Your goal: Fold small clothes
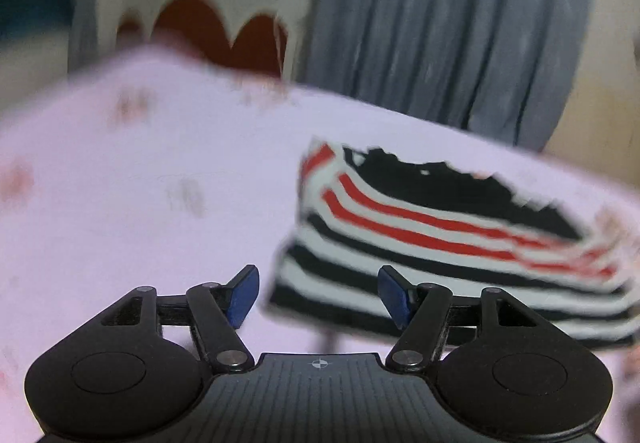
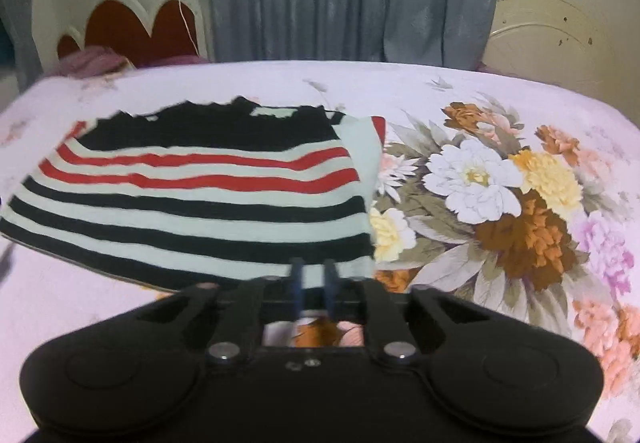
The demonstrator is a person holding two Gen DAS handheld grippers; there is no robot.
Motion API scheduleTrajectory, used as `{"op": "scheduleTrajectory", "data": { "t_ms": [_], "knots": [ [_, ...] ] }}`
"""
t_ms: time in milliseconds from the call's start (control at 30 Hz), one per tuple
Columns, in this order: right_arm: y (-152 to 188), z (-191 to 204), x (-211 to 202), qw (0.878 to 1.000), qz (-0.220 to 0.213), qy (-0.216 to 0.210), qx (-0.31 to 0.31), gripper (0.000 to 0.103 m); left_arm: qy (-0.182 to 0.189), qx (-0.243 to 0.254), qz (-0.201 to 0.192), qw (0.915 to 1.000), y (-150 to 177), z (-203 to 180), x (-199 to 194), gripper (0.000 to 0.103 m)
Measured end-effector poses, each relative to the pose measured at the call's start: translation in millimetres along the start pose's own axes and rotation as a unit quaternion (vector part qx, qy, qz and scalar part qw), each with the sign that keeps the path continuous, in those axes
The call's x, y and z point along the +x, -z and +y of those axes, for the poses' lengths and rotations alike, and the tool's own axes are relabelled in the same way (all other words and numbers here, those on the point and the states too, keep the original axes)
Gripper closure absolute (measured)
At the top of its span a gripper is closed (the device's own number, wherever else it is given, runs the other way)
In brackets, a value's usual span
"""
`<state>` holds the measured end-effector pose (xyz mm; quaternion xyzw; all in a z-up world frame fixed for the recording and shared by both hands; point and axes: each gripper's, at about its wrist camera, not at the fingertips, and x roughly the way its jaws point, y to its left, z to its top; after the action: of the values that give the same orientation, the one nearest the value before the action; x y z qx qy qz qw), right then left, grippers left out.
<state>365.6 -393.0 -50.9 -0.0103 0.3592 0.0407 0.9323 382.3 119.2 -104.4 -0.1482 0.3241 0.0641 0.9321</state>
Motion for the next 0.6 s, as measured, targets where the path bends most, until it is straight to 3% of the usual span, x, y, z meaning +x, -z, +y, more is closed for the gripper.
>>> {"op": "scheduleTrajectory", "data": {
  "t_ms": [100, 200, 467, 600],
  "knots": [
    [2, 5, -3, 0.999, -0.002, -0.027, 0.016, 0.1, 0.022, -0.101, 0.048, 0.9935, 18, 15, 11, 0.048],
    [0, 17, 1, 0.999, 0.001, -0.045, 0.015, 0.1, 0.044, -0.188, 0.056, 0.9797, 27, 28, 26, 0.05],
    [-35, 60, 38, 0.996, 0.0, -0.084, 0.014, 0.101, 0.057, -0.254, 0.022, 0.9654, 14, 35, 70, 0.05],
    [-57, 86, 65, 0.995, 0.004, -0.101, 0.006, 0.101, 0.074, -0.292, 0.005, 0.9537, 9, 40, 88, 0.05]
  ]
}}
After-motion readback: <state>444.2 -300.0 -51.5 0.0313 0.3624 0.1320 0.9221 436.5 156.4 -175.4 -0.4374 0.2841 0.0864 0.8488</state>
